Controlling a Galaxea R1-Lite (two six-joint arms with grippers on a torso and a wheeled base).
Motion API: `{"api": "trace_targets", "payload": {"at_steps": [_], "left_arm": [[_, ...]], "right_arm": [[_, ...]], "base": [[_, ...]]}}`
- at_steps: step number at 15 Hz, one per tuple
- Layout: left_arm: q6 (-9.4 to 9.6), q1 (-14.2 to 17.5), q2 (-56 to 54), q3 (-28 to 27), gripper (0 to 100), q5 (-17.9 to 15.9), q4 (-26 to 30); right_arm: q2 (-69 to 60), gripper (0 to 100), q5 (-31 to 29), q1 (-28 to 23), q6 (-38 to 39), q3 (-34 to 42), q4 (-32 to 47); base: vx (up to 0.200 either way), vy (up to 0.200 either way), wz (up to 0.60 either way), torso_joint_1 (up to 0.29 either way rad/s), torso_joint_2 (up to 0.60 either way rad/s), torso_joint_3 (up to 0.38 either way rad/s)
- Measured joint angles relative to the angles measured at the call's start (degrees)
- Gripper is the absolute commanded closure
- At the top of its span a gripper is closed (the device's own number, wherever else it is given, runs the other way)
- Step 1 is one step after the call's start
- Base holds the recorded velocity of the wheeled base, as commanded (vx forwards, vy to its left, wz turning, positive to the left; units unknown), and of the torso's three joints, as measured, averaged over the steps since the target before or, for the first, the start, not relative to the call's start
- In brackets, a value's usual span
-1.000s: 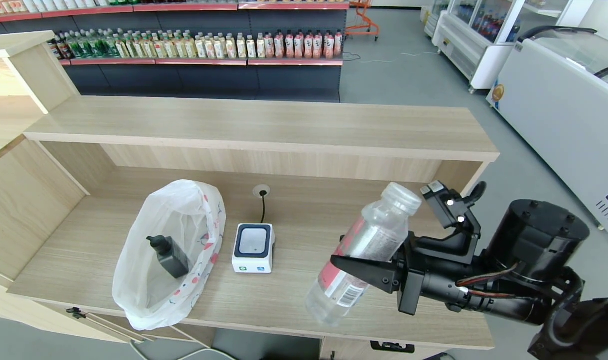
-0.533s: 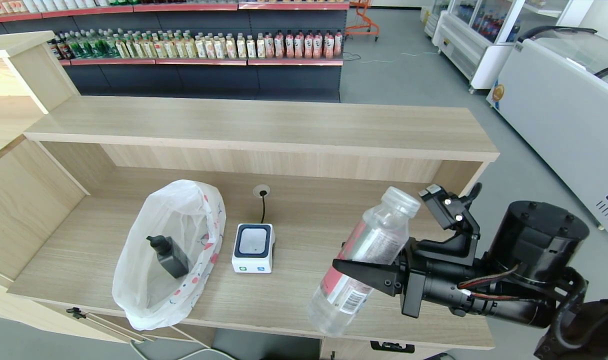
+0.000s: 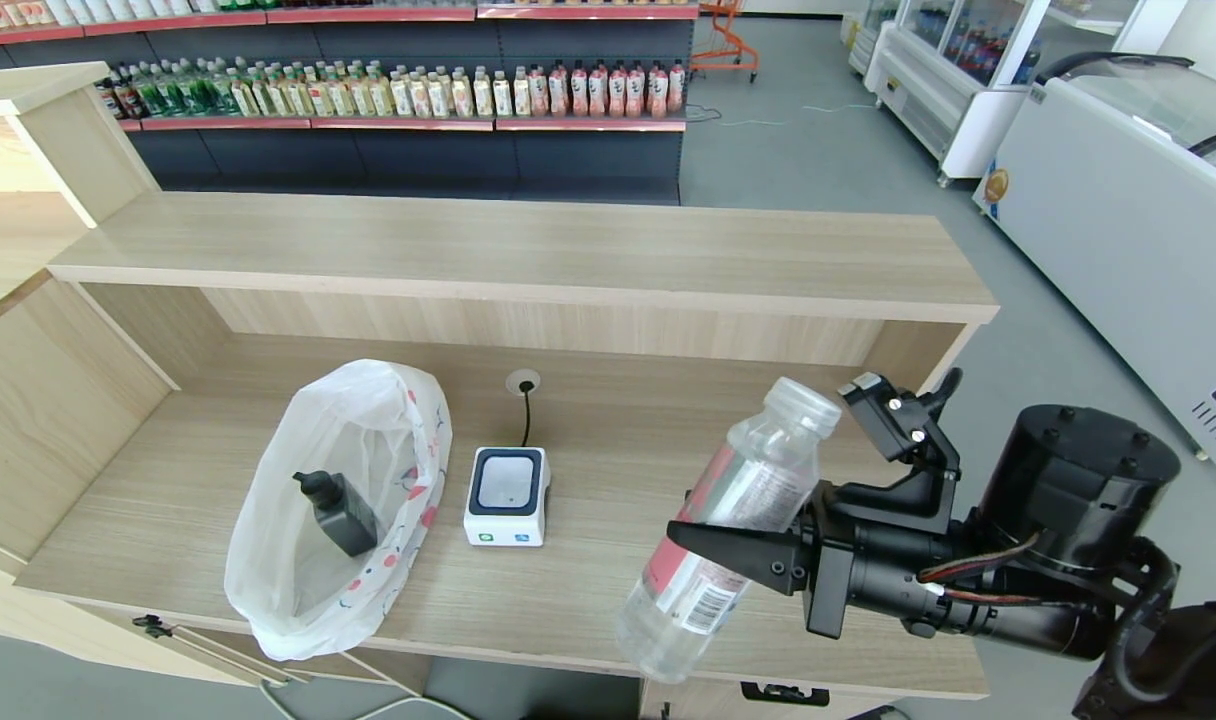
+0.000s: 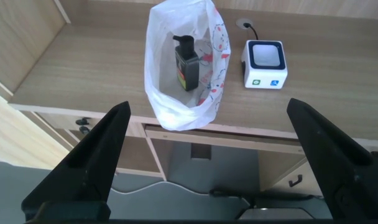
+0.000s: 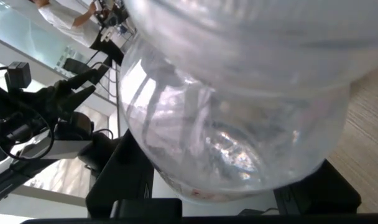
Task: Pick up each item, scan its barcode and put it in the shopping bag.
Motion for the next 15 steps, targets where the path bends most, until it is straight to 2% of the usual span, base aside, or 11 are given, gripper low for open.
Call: {"api": "trace_targets", "payload": {"at_steps": [8,10,12,15], "left_arm": [[0.00,0.00,0.00,0.00,0,0.00,0.02],[0.00,0.00,0.00,0.00,0,0.00,0.02],[0.00,0.00,0.00,0.00,0,0.00,0.00],[0.00,-0.04,0.00,0.00,0,0.00,0.02]], "right_arm": [[-0.16,100,-0.05,-0.04,-0.13,0.00,0.02],[-0.51,100,-0.16,-0.37,-2.57,-0.33,-0.02],[-1.01,100,-0.13,-2.45,-15.02,-0.77,-0.11],[-2.15,100,-0.74,-12.11,-42.91,-1.07,-0.09]], "base": [[0.000,0.000,0.00,0.000,0.00,0.000],[0.000,0.000,0.00,0.000,0.00,0.000],[0.000,0.000,0.00,0.000,0.00,0.000],[0.000,0.000,0.00,0.000,0.00,0.000]]}}
